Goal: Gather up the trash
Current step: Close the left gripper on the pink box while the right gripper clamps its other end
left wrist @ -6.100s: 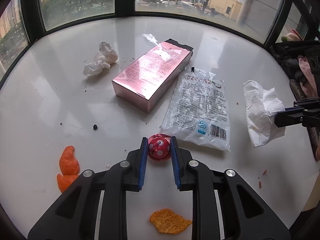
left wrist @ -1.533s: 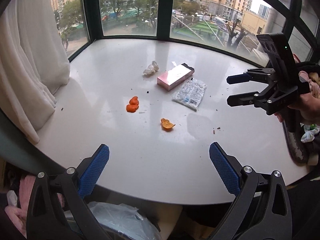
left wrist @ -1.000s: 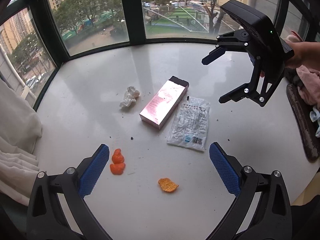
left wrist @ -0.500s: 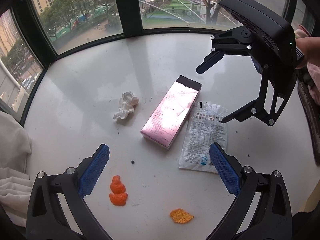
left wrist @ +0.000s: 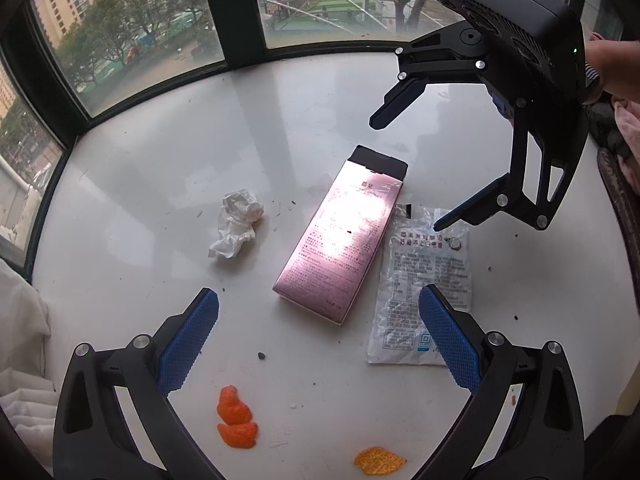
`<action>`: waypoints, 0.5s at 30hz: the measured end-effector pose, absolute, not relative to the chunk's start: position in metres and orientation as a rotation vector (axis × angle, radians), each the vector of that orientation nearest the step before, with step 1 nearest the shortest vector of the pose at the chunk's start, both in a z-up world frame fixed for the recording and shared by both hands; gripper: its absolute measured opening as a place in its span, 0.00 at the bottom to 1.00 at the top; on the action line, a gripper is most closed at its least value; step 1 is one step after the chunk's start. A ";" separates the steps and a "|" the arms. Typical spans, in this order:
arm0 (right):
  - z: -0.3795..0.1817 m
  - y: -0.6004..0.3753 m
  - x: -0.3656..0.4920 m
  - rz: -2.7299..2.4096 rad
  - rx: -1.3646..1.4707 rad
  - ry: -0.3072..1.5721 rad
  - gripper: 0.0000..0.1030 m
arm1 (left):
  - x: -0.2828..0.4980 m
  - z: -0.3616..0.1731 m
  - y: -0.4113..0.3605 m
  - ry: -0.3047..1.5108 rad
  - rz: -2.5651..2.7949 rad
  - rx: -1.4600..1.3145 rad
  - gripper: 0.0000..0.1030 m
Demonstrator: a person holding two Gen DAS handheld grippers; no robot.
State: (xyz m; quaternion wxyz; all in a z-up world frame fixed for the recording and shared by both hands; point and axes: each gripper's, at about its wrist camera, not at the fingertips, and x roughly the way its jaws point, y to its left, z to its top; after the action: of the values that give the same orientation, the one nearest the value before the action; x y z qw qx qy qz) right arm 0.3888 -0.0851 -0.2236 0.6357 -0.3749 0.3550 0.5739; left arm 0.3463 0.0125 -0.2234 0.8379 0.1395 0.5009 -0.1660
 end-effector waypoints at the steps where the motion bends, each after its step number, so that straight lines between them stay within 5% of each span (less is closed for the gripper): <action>1: -0.225 -0.083 0.391 1.322 -0.879 0.806 0.85 | 0.349 -0.227 0.012 1.063 -0.359 0.301 0.94; 15: -0.264 -0.043 0.414 1.526 -1.156 0.830 0.85 | 0.375 -0.283 0.003 1.085 -0.495 0.423 0.94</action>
State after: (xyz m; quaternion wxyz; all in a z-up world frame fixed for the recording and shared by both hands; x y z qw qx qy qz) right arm 0.4139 -0.0430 -0.2642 0.5032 -0.4786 0.3439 0.6321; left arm 0.3753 0.0026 -0.2834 0.8064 0.1978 0.5071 -0.2312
